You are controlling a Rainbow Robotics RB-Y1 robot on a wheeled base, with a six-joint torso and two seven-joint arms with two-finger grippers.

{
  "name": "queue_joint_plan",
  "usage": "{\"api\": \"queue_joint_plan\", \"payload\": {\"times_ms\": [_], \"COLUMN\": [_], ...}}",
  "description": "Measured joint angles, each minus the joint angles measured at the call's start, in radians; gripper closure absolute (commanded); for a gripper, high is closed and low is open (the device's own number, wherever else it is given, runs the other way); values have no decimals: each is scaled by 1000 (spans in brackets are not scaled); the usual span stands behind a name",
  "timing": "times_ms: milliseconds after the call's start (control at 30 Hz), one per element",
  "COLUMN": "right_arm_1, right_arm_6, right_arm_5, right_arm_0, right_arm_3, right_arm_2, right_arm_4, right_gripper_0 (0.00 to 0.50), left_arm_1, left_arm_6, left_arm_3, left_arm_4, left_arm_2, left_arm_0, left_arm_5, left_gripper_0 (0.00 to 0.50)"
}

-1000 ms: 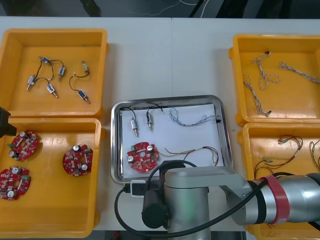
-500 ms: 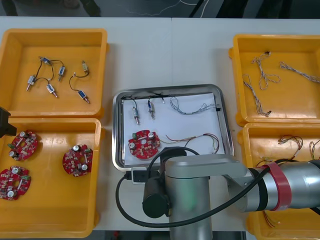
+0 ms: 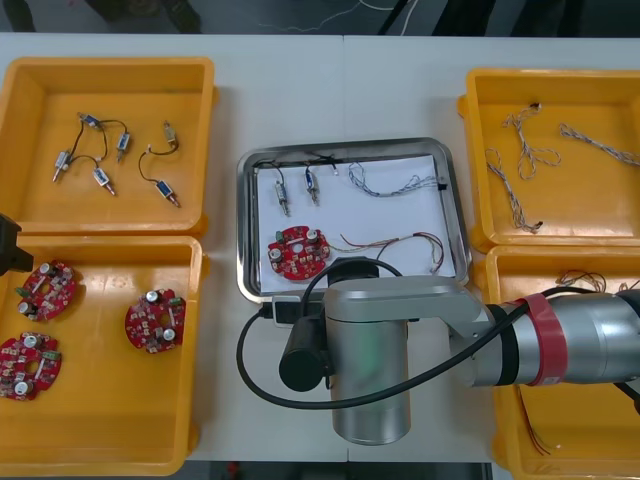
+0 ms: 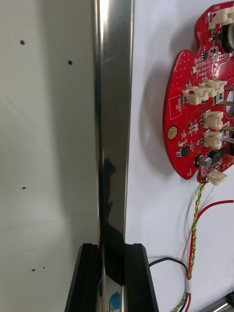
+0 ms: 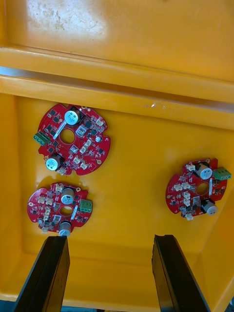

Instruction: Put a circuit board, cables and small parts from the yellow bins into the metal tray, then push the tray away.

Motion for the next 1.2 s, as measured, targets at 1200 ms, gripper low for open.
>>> {"api": "queue_joint_plan", "payload": {"times_ms": [1200], "right_arm_1": [38], "right_arm_6": [28], "right_arm_5": [-65], "right_arm_0": [-93], "right_arm_3": [170], "right_arm_2": [-73], "right_arm_4": [0], "right_gripper_0": [500], "left_arm_1": [0], "left_arm_6": [0], "left_arm_3": [0], "left_arm_4": [0], "left_arm_2": [0], "left_arm_0": [0], "left_arm_5": [0], "left_gripper_0": [0]}}
